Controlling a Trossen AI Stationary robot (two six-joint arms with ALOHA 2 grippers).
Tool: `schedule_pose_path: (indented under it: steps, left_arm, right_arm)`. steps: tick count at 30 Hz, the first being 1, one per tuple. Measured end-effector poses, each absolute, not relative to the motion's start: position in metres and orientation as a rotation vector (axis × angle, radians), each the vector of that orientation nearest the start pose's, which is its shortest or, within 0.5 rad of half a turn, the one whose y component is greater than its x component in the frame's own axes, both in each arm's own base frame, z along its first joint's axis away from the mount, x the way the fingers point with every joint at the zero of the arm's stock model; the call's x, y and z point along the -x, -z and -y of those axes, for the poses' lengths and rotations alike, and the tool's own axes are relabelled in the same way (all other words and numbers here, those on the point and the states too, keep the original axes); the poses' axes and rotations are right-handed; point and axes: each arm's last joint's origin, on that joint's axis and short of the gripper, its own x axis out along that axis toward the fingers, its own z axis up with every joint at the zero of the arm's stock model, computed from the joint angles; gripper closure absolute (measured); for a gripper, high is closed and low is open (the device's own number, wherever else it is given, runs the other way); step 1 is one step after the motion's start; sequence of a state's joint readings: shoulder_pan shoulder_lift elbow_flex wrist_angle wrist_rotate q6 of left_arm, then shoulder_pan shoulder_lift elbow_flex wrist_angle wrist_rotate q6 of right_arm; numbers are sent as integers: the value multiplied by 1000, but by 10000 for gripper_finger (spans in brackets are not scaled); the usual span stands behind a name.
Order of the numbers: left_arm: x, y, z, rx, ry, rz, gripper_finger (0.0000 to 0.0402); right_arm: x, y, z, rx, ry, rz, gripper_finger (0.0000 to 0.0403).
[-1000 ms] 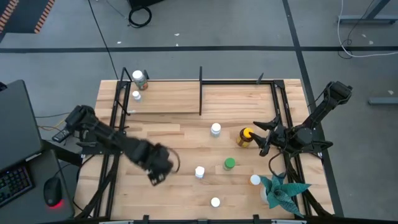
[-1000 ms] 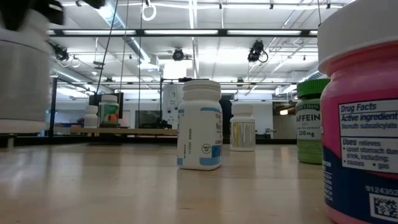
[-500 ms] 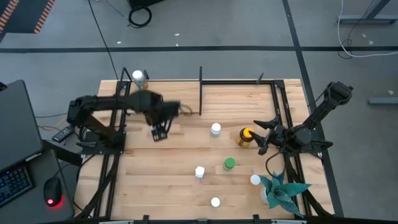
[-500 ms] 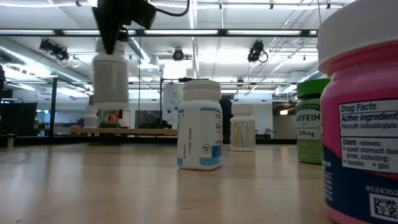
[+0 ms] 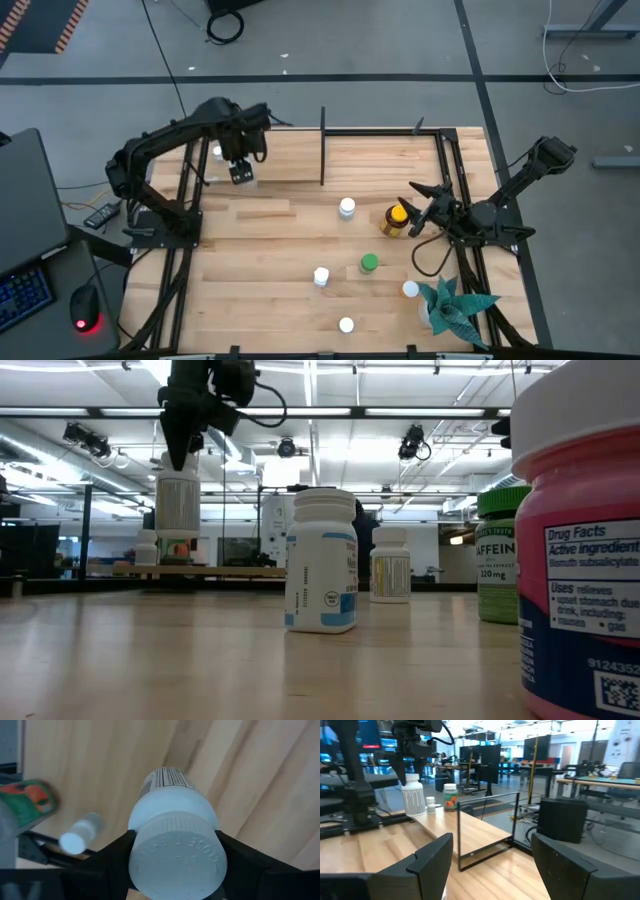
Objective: Pick and place medicine bottles onto shelf by color
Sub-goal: Put the white pill bottle on the shelf
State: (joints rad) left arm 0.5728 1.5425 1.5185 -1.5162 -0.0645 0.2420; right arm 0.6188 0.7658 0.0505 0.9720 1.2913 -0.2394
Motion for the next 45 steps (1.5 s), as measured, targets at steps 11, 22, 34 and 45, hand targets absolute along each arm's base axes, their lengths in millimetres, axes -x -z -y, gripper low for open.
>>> schedule_pose_path:
  steps: [11, 22, 34, 45]
  left_arm:
    - [-210, -324, -164, 182, -327, -1525, 163]
    - [-197, -315, -185, 173, -346, -1515, 160]
    - [-186, -309, -205, 220, -389, -1520, 159]
    - [-188, -303, -208, 248, -379, -1545, 157]
  right_arm:
    - [-121, -190, -49, 12, 699, 72, 128]
    - [-121, -191, -49, -6, 698, 81, 128]
    - [-120, -191, -51, -23, 676, 86, 128]
    - [-120, -191, -51, 7, 681, 78, 128]
